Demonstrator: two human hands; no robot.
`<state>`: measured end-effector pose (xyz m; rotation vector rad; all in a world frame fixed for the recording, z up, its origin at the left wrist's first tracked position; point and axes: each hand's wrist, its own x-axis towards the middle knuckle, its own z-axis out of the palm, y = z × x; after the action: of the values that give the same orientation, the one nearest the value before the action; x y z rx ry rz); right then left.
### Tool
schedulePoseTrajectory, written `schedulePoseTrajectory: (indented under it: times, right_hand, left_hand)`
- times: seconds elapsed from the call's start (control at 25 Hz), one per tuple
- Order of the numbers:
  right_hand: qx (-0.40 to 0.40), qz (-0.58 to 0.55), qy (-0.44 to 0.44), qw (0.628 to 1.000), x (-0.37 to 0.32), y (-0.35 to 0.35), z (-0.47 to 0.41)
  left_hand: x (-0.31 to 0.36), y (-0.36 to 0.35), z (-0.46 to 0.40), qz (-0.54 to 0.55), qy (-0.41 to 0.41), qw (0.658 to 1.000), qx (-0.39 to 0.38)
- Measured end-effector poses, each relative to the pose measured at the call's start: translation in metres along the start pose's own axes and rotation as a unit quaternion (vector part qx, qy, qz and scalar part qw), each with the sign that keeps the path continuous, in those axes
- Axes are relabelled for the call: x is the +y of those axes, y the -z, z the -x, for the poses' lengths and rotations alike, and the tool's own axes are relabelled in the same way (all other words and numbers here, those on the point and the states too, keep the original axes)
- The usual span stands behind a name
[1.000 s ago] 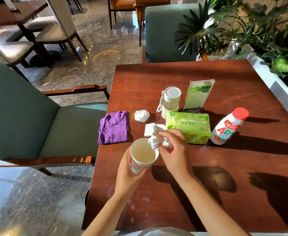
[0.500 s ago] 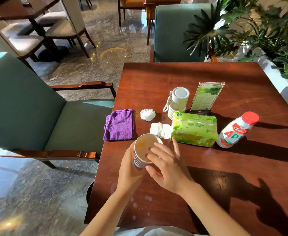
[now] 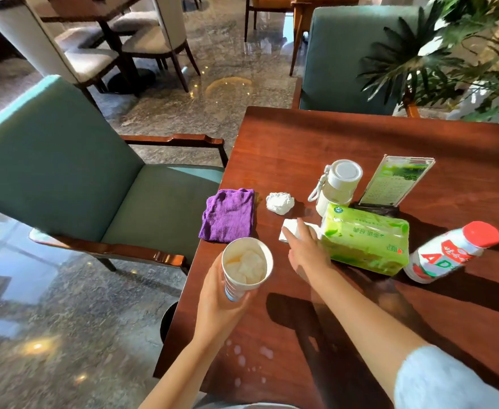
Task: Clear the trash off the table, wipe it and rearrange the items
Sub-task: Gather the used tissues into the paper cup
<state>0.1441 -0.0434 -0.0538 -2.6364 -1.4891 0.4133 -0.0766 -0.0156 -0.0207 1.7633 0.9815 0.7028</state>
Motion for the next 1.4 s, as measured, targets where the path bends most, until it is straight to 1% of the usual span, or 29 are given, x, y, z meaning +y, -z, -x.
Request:
schedulePoseTrajectory:
  times: [0.04, 0.16, 0.2, 0.24, 0.32, 0.4, 0.48, 0.52, 0.56, 0.6, 0.68, 0.76, 0.84, 0.88, 0.92, 1.0, 1.12, 1.16, 1.32, 1.4]
  right_hand:
    - [-0.029, 0.019, -0.009, 0.999, -0.003, -0.006, -0.012]
    - [-0.081, 0.019, -0.089, 0.993, -0.009, -0.027, -0.032]
    - [-0.072, 0.026, -0.099, 0.992, -0.007, -0.033, -0.035]
    - [-0.046, 0.039, -0.092, 0.994, -0.006, -0.038, -0.035]
    - [0.027, 0.041, -0.034, 0.998, 0.000, -0.044, -0.030]
    - [0.067, -0.021, 0.016, 0.997, 0.009, -0.044, -0.018]
    - [0.073, -0.069, 0.047, 0.994, 0.017, -0.041, -0.001]
    - [0.072, -0.084, 0.051, 0.993, 0.019, -0.039, 0.007]
    - [0.067, -0.118, 0.040, 0.990, 0.020, -0.038, 0.015]
    - [0.079, -0.162, 0.029, 0.983, 0.019, -0.035, 0.024]
    - [0.162, -0.257, 0.009, 0.953, 0.011, -0.024, 0.041]
    - [0.268, -0.294, -0.023, 0.917, -0.001, 0.000, 0.056]
    - [0.360, -0.322, 0.006, 0.875, -0.011, 0.025, 0.073]
    - [0.392, -0.321, 0.036, 0.861, -0.017, 0.035, 0.081]
    - [0.410, -0.304, 0.068, 0.857, -0.022, 0.042, 0.087]
    - [0.418, -0.252, 0.119, 0.865, -0.030, 0.043, 0.094]
    - [0.408, -0.212, 0.145, 0.876, -0.038, 0.030, 0.095]
    - [0.399, -0.208, 0.154, 0.880, -0.039, 0.027, 0.096]
    - [0.326, -0.202, 0.215, 0.898, -0.038, 0.022, 0.102]
    - [0.277, -0.151, 0.235, 0.919, -0.034, 0.019, 0.106]
  left_hand:
    - [0.001, 0.003, 0.000, -0.006, 0.002, 1.000, 0.004]
    - [0.002, 0.011, 0.001, -0.006, 0.004, 1.000, 0.022]
    - [0.001, 0.013, 0.001, -0.007, 0.003, 1.000, 0.026]
    - [0.000, 0.015, 0.002, -0.009, 0.004, 1.000, 0.030]
    - [-0.004, 0.017, 0.003, -0.012, 0.011, 0.999, 0.031]
    - [-0.006, 0.015, 0.007, -0.014, 0.017, 0.999, 0.027]
    - [-0.007, 0.012, 0.009, -0.016, 0.013, 1.000, 0.015]
    - [-0.006, 0.010, 0.010, -0.018, 0.010, 1.000, 0.009]
    - [-0.005, 0.008, 0.009, -0.019, 0.007, 1.000, 0.003]
    - [-0.004, 0.006, 0.008, -0.020, 0.004, 1.000, -0.002]
    - [-0.003, 0.001, 0.006, -0.021, -0.009, 1.000, -0.012]
    - [-0.004, -0.005, 0.005, -0.015, -0.016, 1.000, -0.019]
    - [-0.004, -0.010, 0.004, -0.008, -0.021, 1.000, -0.021]
    - [-0.002, -0.013, 0.004, -0.006, -0.028, 0.999, -0.021]
    - [0.004, -0.015, 0.003, -0.003, -0.039, 0.999, -0.023]
    - [0.019, -0.018, 0.000, 0.007, -0.065, 0.997, -0.032]
    - [0.029, -0.022, -0.004, 0.007, -0.100, 0.994, -0.040]
    - [0.027, -0.022, -0.004, 0.007, -0.099, 0.994, -0.039]
    - [0.015, -0.023, -0.004, 0.024, -0.074, 0.996, -0.045]
    - [0.015, -0.023, -0.005, 0.021, -0.065, 0.996, -0.054]
